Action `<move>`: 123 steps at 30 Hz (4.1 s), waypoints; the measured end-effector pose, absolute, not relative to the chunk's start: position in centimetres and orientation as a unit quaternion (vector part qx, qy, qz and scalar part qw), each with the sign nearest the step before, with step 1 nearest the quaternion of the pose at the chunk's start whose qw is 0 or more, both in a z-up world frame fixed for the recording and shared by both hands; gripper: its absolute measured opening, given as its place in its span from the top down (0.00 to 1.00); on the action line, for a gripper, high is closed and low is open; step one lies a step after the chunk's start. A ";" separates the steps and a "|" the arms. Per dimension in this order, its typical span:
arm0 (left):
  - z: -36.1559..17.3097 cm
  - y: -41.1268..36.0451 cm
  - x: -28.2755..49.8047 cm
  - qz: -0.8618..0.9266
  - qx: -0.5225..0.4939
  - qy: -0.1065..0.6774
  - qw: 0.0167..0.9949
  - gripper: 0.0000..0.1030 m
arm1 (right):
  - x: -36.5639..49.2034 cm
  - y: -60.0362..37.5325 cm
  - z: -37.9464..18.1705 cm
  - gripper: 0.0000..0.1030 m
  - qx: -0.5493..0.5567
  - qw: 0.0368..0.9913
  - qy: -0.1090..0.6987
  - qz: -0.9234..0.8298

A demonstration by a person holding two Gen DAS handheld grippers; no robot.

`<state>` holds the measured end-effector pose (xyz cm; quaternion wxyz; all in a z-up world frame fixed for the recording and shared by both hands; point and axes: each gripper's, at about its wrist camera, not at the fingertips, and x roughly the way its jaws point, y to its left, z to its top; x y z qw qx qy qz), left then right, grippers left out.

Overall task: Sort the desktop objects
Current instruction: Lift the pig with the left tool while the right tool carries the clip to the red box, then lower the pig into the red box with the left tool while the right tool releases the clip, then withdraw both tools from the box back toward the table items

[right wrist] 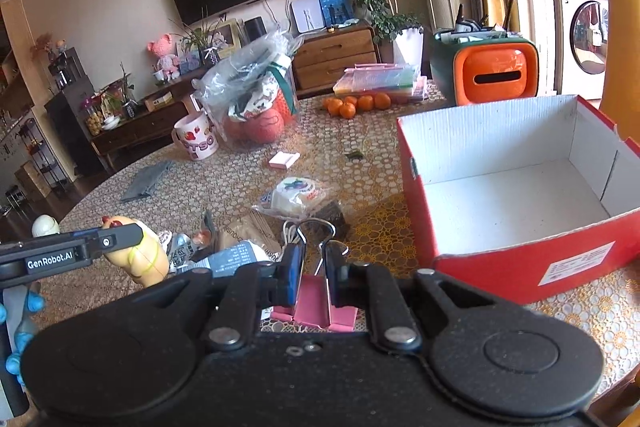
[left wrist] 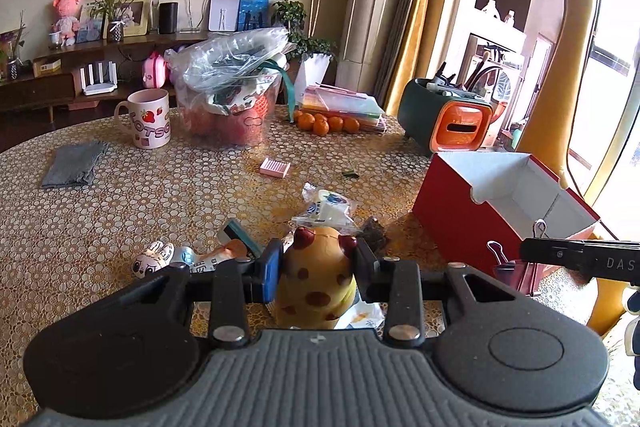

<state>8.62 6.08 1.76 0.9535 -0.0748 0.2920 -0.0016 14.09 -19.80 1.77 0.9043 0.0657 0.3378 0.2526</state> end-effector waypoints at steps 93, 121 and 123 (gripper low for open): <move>-1.7 -19.6 30.1 -0.189 0.062 0.423 0.884 0.45 | 26.7 -35.7 -2.2 0.51 0.026 0.904 0.389 0.173; 2.6 -10.8 20.0 -0.175 0.007 0.355 0.918 0.29 | 19.2 -32.5 2.7 0.11 0.057 0.923 0.328 0.195; 2.6 -10.2 19.2 -0.176 0.005 0.352 0.919 0.28 | 18.7 -32.2 2.8 0.11 0.060 0.923 0.326 0.196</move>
